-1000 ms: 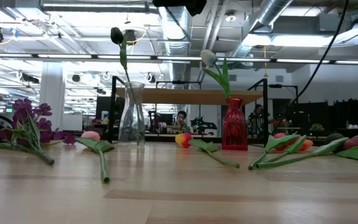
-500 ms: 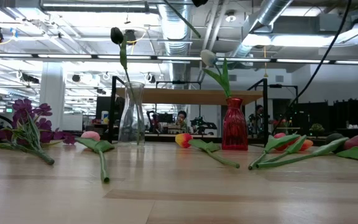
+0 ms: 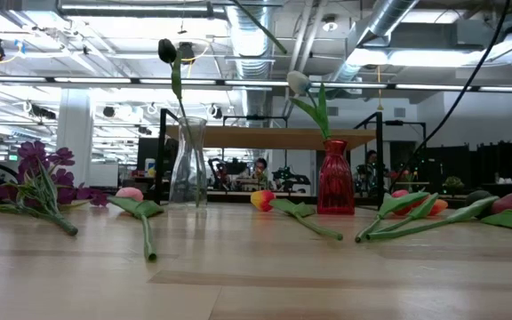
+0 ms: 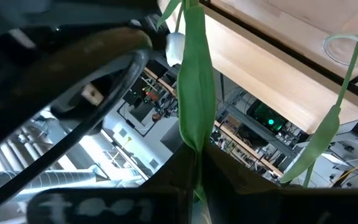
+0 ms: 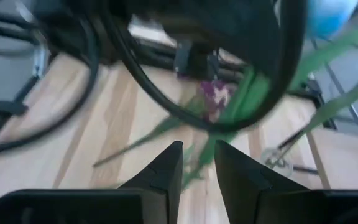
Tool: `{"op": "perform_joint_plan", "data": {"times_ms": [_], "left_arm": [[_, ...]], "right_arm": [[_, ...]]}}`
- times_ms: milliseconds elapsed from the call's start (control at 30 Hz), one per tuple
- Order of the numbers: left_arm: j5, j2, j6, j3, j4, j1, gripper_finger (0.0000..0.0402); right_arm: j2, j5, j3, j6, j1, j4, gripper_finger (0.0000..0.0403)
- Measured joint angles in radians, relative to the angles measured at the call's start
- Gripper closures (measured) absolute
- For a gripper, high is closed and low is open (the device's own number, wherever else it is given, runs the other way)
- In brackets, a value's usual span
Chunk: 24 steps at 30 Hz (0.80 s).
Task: Pick and place flowers into a vace then onto a shelf
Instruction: Put the white flower into the red vase
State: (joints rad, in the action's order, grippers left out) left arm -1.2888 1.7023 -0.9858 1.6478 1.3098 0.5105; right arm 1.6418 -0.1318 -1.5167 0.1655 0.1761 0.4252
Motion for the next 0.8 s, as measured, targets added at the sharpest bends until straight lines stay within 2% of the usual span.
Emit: {"op": "perform_joint_plan", "data": {"times_ms": [167,333,800], "left_arm": [[0.000,0.000,-0.001,0.000,0.000,0.000,0.0391],[0.000,0.000,-0.002,0.000,0.000,0.000,0.0391],[-0.001,0.000,0.000,0.000,-0.001,0.000,0.0391]], "right_arm": [[0.028,0.005,0.003,-0.037,-0.036,0.011,0.0314],[0.050,0.079,0.001,-0.042,-0.056,-0.010,0.0314],[0.078,0.081,0.000,-0.026,-0.067,-0.074,0.0314]]}}
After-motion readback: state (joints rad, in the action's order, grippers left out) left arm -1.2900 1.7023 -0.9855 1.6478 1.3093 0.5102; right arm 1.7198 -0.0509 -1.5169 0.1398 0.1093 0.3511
